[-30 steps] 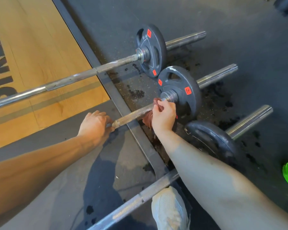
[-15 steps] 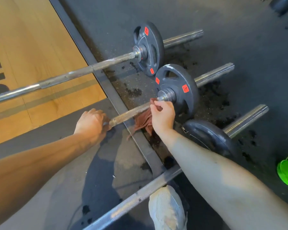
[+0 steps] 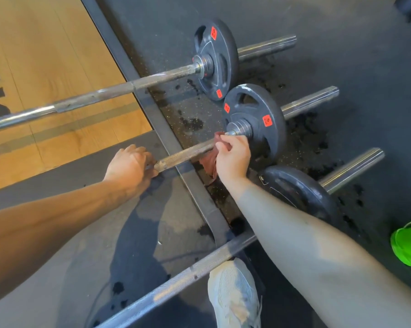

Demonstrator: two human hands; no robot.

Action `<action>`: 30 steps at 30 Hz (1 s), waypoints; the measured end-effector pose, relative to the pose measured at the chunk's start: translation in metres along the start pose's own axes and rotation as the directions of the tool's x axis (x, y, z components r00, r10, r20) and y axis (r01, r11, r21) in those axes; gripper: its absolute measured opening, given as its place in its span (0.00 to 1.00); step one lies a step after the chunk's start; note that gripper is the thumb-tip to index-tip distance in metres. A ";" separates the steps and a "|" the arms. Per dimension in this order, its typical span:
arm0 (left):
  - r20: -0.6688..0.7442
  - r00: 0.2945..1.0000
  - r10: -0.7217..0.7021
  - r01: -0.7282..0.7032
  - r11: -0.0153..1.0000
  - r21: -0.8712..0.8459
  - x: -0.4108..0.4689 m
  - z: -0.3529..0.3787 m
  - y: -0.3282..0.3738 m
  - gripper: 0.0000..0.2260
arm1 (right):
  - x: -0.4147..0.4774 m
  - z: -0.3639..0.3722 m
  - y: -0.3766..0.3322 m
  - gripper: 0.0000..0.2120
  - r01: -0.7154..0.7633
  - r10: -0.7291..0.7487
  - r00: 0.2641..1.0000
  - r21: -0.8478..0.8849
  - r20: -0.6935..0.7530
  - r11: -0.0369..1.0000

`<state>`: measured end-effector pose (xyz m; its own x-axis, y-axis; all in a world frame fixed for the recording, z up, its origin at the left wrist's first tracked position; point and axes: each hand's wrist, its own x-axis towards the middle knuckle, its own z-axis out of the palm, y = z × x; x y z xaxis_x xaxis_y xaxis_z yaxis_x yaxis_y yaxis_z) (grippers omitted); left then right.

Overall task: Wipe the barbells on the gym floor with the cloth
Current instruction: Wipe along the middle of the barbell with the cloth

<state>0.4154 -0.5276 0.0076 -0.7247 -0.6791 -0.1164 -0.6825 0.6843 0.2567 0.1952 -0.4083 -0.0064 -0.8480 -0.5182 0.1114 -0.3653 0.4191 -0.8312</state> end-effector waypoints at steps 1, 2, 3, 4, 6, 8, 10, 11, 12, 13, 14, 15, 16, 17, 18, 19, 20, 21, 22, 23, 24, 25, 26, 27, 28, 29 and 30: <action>0.000 1.000 0.003 -0.003 1.000 -0.002 0.000 -0.001 0.000 0.08 | -0.009 0.006 -0.006 0.07 0.006 -0.006 1.000 -0.004 0.004 1.000; 0.002 1.000 -0.001 0.001 1.000 -0.007 0.000 -0.001 0.001 0.09 | -0.023 0.015 -0.012 0.07 0.047 -0.047 0.998 -0.010 0.045 0.999; 0.006 1.000 -0.009 0.009 1.000 -0.016 0.000 -0.002 0.001 0.09 | -0.038 0.022 -0.017 0.07 0.099 -0.098 0.989 -0.005 0.115 0.995; 0.004 1.000 -0.014 0.014 1.000 -0.024 0.000 -0.002 0.000 0.09 | -0.052 0.028 -0.020 0.07 0.147 -0.147 0.969 0.014 0.197 0.989; -0.008 1.000 -0.015 0.015 0.999 -0.030 -0.002 -0.001 -0.001 0.10 | -0.059 0.027 -0.022 0.06 0.210 -0.215 0.915 0.051 0.340 0.976; -0.021 1.000 0.001 -0.002 0.999 -0.041 -0.003 -0.002 0.000 0.10 | -0.039 0.016 -0.015 0.06 0.259 -0.255 0.895 0.040 0.365 0.965; -0.028 0.999 0.023 -0.024 0.998 -0.056 -0.004 -0.003 0.002 0.12 | -0.012 0.002 -0.005 0.07 0.220 -0.206 0.939 -0.023 0.275 0.975; -0.028 0.999 0.024 -0.025 0.998 -0.063 -0.004 -0.004 0.003 0.12 | -0.001 -0.004 0.001 0.08 0.179 -0.166 0.967 -0.052 0.194 0.982; -0.026 0.999 0.021 -0.023 0.997 -0.069 -0.005 -0.004 0.003 0.12 | 0.007 -0.008 0.006 0.09 0.135 -0.127 0.985 -0.064 0.116 0.989; -0.025 0.999 0.021 -0.022 0.997 -0.070 -0.006 -0.004 0.002 0.12 | 0.009 -0.008 0.009 0.10 0.095 -0.092 0.994 -0.075 0.052 0.993; -0.026 0.999 0.023 -0.025 0.997 -0.068 -0.005 -0.004 0.001 0.12 | 0.005 -0.004 0.006 0.11 0.079 -0.078 0.997 -0.087 0.014 0.993; -0.026 0.999 0.028 -0.029 0.998 -0.063 -0.005 -0.004 0.001 0.12 | -0.003 0.003 0.002 0.11 0.091 -0.090 0.996 -0.086 0.016 0.992; -0.028 0.999 0.029 -0.031 0.998 -0.063 -0.005 -0.003 0.001 0.12 | -0.016 0.012 -0.004 0.11 0.138 -0.134 0.990 -0.081 0.054 0.987; -0.028 0.999 0.029 -0.031 0.997 -0.064 -0.005 -0.003 0.001 0.11 | -0.031 0.021 -0.009 0.11 0.195 -0.186 0.976 -0.068 0.118 0.979; -0.030 0.999 0.031 -0.033 0.997 -0.063 -0.005 -0.002 -0.001 0.10 | -0.048 0.028 -0.016 0.10 0.242 -0.230 0.954 -0.046 0.192 0.969; -0.035 0.999 0.033 -0.035 0.998 -0.060 -0.005 -0.001 -0.002 0.10 | -0.061 0.032 -0.022 0.10 0.268 -0.255 0.930 -0.013 0.265 0.963; -0.043 0.998 0.036 -0.038 0.997 -0.062 -0.006 0.001 -0.003 0.09 | -0.066 0.032 -0.025 0.09 0.296 -0.284 0.903 0.012 0.322 0.955; -0.054 0.998 0.040 -0.044 0.997 -0.071 -0.006 0.001 -0.005 0.09 | -0.063 0.029 -0.026 0.09 0.318 -0.309 0.879 0.035 0.362 0.947; -0.062 0.997 0.045 -0.050 0.995 -0.081 -0.005 0.002 -0.006 0.09 | -0.052 0.023 -0.024 0.08 0.338 -0.326 0.863 0.038 0.386 0.940; -0.066 0.997 0.050 -0.056 0.995 -0.086 -0.005 0.002 -0.006 0.09 | -0.038 0.015 -0.020 0.07 0.343 -0.322 0.864 0.014 0.388 0.939; -0.066 0.996 0.052 -0.058 0.994 -0.088 -0.004 0.003 -0.005 0.09 | -0.023 0.006 -0.015 0.08 0.325 -0.293 0.887 -0.032 0.356 0.945; -0.064 0.997 0.050 -0.055 0.995 -0.089 -0.004 0.003 -0.005 0.09 | -0.009 -0.002 -0.010 0.09 0.289 -0.252 0.922 -0.087 0.293 0.953; -0.061 0.997 0.046 -0.051 0.995 -0.087 -0.004 0.004 -0.006 0.09 | 0.003 -0.009 -0.004 0.10 0.245 -0.212 0.952 -0.133 0.222 0.960; -0.057 0.997 0.042 -0.047 0.995 -0.084 -0.004 0.005 -0.006 0.09 | 0.012 -0.016 0.000 0.10 0.198 -0.168 0.970 -0.166 0.177 0.966; -0.056 0.998 0.039 -0.044 0.995 -0.085 -0.005 0.006 -0.007 0.10 | 0.018 -0.020 0.003 0.10 0.168 -0.136 0.977 -0.196 0.163 0.966; -0.057 0.998 0.039 -0.044 0.995 -0.090 -0.004 0.007 -0.008 0.10 | 0.021 -0.022 0.004 0.10 0.166 -0.132 0.978 -0.220 0.161 0.961; -0.059 0.997 0.039 -0.045 0.994 -0.098 -0.004 0.008 -0.009 0.10 | 0.023 -0.024 0.003 0.10 0.186 -0.152 0.976 -0.232 0.155 0.955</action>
<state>0.4236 -0.5286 -0.0016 -0.7440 -0.6664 -0.0495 -0.6368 0.6847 0.3545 0.1654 -0.4007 0.0065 -0.7127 -0.6850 0.1512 -0.5954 0.4768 -0.6467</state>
